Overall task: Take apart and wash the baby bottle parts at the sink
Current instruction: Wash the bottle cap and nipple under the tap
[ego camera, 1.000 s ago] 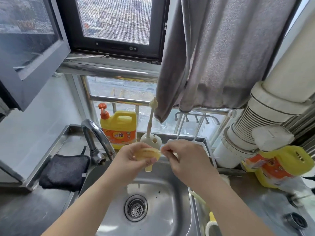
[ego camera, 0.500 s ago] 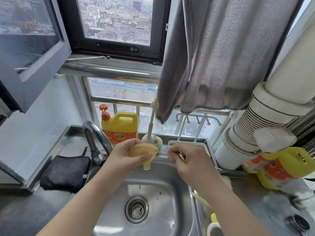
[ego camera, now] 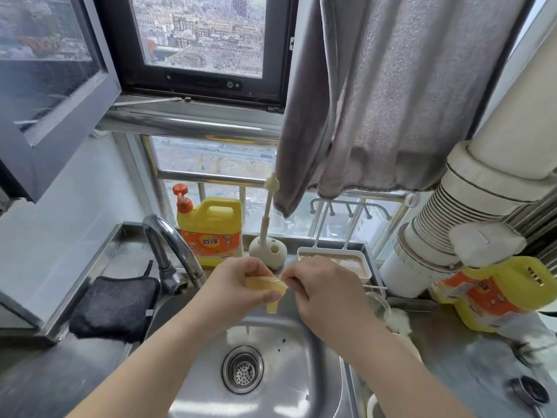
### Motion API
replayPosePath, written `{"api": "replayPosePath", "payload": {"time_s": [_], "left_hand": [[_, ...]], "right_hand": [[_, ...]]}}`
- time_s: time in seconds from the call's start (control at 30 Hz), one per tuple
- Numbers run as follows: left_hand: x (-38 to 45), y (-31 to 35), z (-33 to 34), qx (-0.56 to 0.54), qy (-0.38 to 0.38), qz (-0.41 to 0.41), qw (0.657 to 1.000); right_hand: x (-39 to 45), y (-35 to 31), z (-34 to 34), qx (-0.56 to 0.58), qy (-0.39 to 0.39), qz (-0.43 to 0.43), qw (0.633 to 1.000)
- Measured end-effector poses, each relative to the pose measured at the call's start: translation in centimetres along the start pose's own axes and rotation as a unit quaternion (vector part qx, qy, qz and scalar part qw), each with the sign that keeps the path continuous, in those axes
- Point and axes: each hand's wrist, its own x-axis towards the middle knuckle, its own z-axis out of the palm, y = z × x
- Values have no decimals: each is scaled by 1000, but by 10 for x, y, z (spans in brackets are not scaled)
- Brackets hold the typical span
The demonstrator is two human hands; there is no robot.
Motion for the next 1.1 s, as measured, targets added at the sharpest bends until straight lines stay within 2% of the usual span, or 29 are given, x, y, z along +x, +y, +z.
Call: {"api": "replayPosePath", "payload": {"time_s": [0.1,0.27,0.47,0.6,0.73,0.97,1.1], "left_hand": [[1,-1,2,37,19,37,998],[1,-6,-13,-126,18,28,992],[5,-1,-4,-172,-6,42,984],[6,-5,-12,-184,-19,56,981],[6,-4,-5,-194,-26,68,978],[0,-7,-12,-281,-10,66,957],[-4,-7,-7,-310,-63,52,947]], "right_hand": [[2,0,1,-8,7,3,1000],[2,25,-12,54,-58,92,993],[12,11,-14,70,-22,25,997],[6,28,-18,71,-66,84,992],[9,11,-14,80,-22,39,996],[-1,25,-17,114,-58,80,989],[3,12,-18,138,-31,64,988]]}}
